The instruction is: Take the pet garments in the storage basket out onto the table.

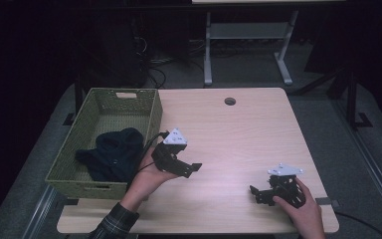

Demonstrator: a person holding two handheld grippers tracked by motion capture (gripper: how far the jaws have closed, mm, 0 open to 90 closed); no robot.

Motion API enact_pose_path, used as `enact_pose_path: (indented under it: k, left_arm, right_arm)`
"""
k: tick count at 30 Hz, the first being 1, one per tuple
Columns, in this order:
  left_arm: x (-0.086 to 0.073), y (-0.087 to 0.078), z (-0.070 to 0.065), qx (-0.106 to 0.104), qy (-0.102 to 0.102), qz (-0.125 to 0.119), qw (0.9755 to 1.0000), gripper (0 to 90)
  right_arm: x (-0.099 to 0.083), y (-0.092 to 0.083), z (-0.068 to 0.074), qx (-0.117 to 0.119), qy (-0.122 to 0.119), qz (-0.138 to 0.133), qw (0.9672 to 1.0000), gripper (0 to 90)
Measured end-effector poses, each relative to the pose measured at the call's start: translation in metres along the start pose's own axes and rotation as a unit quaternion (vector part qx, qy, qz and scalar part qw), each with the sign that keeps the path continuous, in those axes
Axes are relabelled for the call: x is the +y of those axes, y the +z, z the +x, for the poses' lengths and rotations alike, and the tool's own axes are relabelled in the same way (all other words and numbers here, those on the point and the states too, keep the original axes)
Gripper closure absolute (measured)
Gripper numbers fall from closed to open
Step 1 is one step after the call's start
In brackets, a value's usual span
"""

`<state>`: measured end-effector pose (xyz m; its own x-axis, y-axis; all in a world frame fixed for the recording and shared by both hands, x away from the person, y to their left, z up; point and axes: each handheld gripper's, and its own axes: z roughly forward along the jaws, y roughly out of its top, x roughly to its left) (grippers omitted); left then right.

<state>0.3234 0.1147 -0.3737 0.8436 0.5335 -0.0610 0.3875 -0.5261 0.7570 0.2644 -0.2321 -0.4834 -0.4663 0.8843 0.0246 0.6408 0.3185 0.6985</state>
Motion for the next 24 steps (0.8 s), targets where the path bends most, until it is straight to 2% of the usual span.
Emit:
enact_pose_path:
  k: [14,24]
  left_arm:
    - [0.014,-0.014,0.011,-0.003,0.005,-0.007,1.0000,13.9]
    - [0.019,-0.022,0.024,-0.009,0.004,0.005,0.9999,13.9]
  right_arm:
    - [0.000,0.000,0.000,0.000,0.000,0.000,1.0000,0.0]
    - [0.000,0.000,0.000,0.001,0.001,0.000,1.0000,0.0]
